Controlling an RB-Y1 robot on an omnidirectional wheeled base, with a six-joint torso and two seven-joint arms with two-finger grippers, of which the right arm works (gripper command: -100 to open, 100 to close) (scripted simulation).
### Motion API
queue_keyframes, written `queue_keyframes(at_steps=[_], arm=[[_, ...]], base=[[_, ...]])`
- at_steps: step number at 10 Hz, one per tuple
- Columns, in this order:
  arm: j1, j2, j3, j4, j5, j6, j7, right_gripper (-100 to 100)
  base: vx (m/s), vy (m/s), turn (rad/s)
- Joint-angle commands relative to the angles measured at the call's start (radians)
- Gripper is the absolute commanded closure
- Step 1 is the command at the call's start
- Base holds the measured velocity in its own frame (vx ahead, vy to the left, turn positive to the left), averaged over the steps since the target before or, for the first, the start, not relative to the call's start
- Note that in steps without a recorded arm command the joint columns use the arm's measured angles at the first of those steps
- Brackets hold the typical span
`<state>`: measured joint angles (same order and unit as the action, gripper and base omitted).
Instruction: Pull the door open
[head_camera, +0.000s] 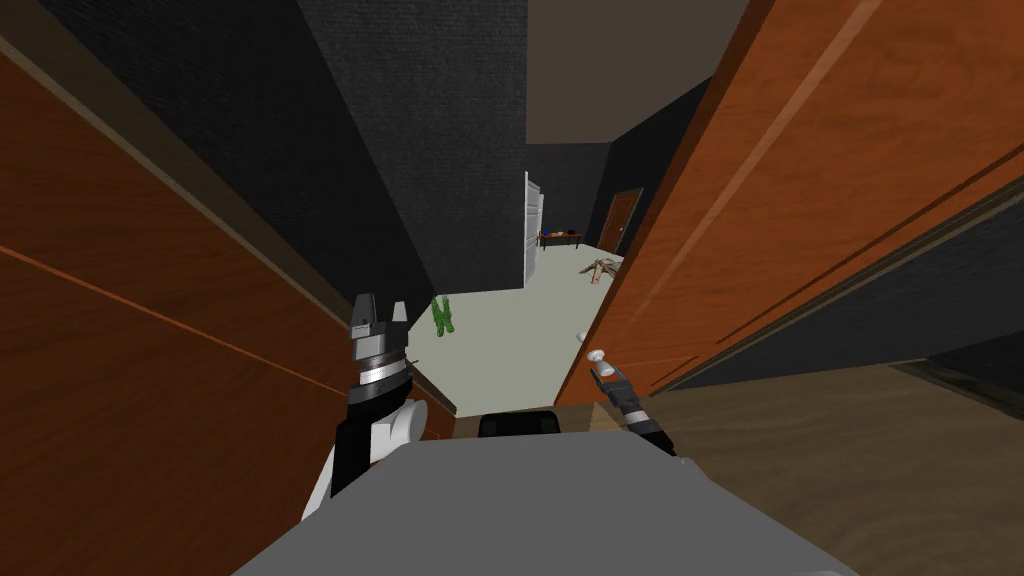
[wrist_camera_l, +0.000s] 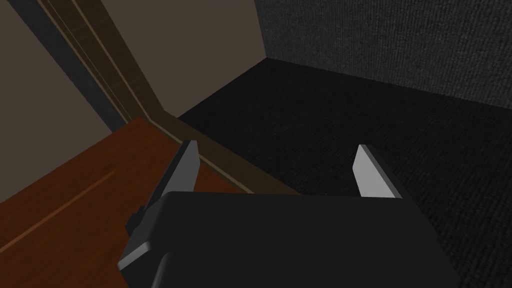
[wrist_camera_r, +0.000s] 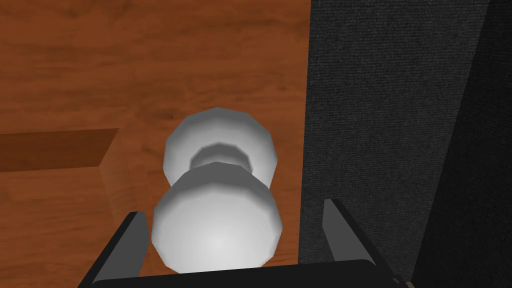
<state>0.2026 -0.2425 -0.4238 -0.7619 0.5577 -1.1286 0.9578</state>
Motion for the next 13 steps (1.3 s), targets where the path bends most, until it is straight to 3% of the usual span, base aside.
queue_keyframes(at_steps=[1, 2, 7, 13], arm=[[0.0, 0.0, 0.0, 0.0, 0.0, 0.0, 0.0, -100], [0.0, 0.0, 0.0, 0.0, 0.0, 0.0, 0.0, 100], [0.0, 0.0, 0.0, 0.0, 0.0, 0.0, 0.0, 100], [-0.018, -0.002, 0.0, 0.016, -0.046, 0.016, -0.152, 100]], base=[[0.092, -0.001, 0.033], [-0.006, -0.005, -0.036], [-0.017, -0.004, 0.0], [-0.055, -0.024, 0.081]])
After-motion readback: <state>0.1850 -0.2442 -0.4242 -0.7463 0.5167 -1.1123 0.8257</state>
